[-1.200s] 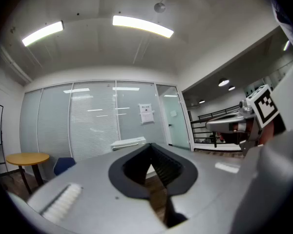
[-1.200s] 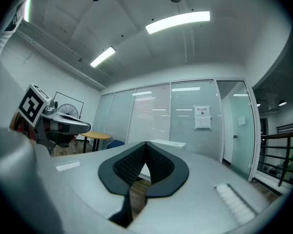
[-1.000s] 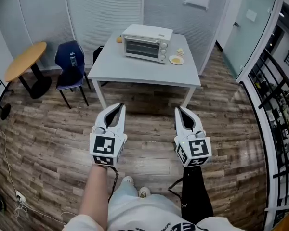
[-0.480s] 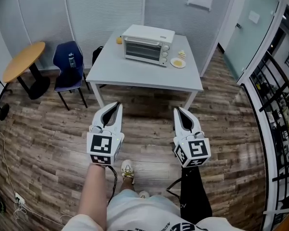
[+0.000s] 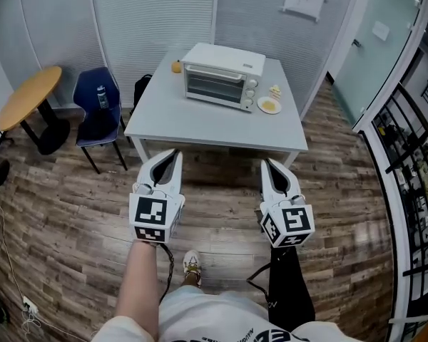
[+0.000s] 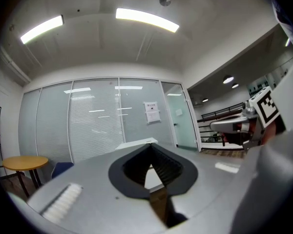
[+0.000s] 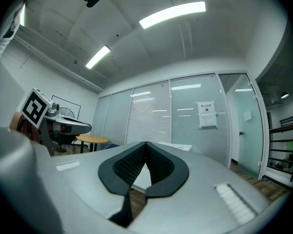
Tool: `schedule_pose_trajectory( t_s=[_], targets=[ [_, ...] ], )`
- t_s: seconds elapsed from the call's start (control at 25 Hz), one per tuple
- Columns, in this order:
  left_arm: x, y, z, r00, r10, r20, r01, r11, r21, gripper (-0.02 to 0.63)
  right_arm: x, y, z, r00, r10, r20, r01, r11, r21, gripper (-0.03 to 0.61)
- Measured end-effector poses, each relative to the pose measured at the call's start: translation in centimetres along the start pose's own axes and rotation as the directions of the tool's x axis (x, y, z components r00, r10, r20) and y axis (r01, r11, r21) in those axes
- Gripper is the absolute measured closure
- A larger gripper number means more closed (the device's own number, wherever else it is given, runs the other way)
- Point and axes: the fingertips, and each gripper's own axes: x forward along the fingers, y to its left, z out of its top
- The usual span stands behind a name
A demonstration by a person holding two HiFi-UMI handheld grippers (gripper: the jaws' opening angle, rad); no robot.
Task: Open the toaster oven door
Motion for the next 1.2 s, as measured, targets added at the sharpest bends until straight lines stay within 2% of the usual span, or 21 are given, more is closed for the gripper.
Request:
schedule_pose_trajectory(
  t_s=[0.36, 0.68, 1.2],
  targets=[
    [8.8, 5.4, -0.4, 0.998, -0.058, 0.012, 0.059, 0.998, -0.010, 0.555, 9.4, -2.1, -0.1, 0.999, -0.050, -0.005, 0.050, 0.999, -0.013, 0.575],
    [16.0, 6.8, -1.3, 0.982, -0.182, 0.047, 0.181, 0.983, 0.020, 0.555, 16.8, -3.2, -1.2, 0.996, -0.089, -0.018, 0.088, 0.995, -0.035, 0.575],
    [23.2, 10.6, -2.5, 0.979, -0.197, 0.051, 0.198, 0.980, -0.022, 0.555, 22.9, -5.2, -2.7, 0.993, -0.113, -0.031, 0.112, 0.993, -0.036, 0.575]
  ],
)
